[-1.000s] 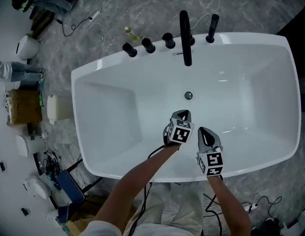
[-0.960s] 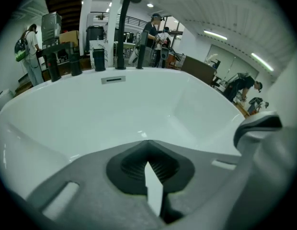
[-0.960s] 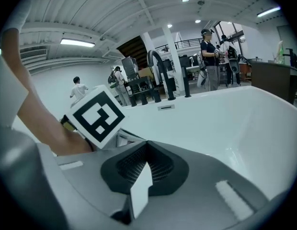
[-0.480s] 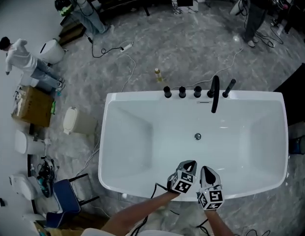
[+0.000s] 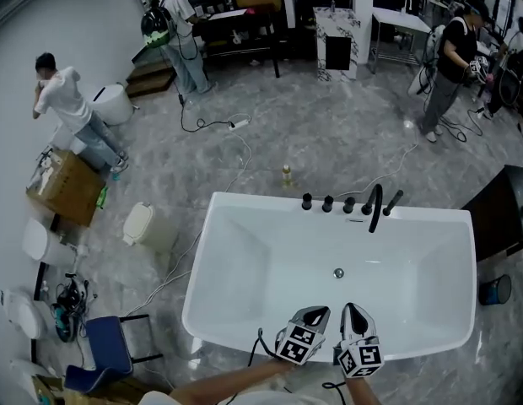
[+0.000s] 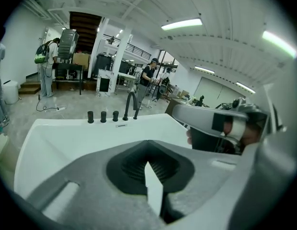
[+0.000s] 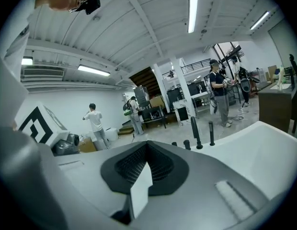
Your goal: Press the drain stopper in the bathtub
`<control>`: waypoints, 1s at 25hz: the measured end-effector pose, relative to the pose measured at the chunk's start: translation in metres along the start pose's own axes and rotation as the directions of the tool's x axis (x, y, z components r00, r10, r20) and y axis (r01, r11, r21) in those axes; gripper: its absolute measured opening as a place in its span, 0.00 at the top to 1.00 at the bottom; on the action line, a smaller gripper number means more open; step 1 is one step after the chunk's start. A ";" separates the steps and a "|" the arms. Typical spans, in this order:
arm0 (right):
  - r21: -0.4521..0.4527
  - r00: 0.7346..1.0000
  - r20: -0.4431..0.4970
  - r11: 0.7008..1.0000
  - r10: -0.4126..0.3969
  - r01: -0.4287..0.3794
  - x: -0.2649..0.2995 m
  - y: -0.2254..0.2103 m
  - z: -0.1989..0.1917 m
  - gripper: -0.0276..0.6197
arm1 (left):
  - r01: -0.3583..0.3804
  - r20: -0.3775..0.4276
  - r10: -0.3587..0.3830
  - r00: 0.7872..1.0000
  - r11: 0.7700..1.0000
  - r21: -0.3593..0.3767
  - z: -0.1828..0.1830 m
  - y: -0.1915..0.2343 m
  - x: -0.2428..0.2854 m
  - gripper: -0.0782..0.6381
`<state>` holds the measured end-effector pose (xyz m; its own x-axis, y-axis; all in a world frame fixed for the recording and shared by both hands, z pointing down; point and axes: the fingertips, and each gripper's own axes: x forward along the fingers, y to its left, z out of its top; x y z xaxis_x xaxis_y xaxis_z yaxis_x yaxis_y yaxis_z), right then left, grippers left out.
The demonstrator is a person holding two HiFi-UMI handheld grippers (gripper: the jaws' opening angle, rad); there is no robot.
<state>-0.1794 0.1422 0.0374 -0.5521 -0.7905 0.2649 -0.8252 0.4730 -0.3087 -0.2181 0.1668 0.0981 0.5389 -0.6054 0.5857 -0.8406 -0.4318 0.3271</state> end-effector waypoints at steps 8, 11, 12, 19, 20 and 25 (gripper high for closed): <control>-0.027 0.999 0.023 0.999 0.045 -0.045 -0.027 0.087 0.052 0.95 | -0.041 0.134 0.045 0.990 0.999 -0.035 0.036 -0.008 -0.121 0.89; -0.047 0.999 0.034 0.998 0.042 -0.040 -0.040 0.110 0.067 0.95 | -0.061 0.195 0.060 0.979 0.998 0.000 0.053 -0.010 -0.160 0.89; -0.049 0.998 0.043 0.998 0.042 -0.040 -0.044 0.117 0.073 0.95 | -0.070 0.216 0.065 0.974 0.997 0.017 0.060 -0.011 -0.173 0.89; -0.025 0.986 0.168 1.000 0.012 -0.008 -0.080 0.153 0.117 0.95 | -0.093 0.344 0.045 0.938 0.988 0.125 0.096 -0.033 -0.244 0.89; -0.021 0.982 0.189 1.000 0.003 0.001 -0.086 0.158 0.121 0.95 | -0.095 0.354 0.039 0.934 0.985 0.142 0.097 -0.038 -0.252 0.89; -0.069 0.971 0.236 0.997 -0.029 0.047 -0.114 0.185 0.117 0.96 | -0.108 0.372 0.017 0.928 0.968 0.225 0.085 -0.057 -0.274 0.89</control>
<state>-0.2547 0.2745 -0.1564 -0.4842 -0.8735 0.0502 -0.8562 0.4612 -0.2326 -0.3138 0.3007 -0.1440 0.5065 -0.8177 0.2735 -0.8596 -0.5036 0.0863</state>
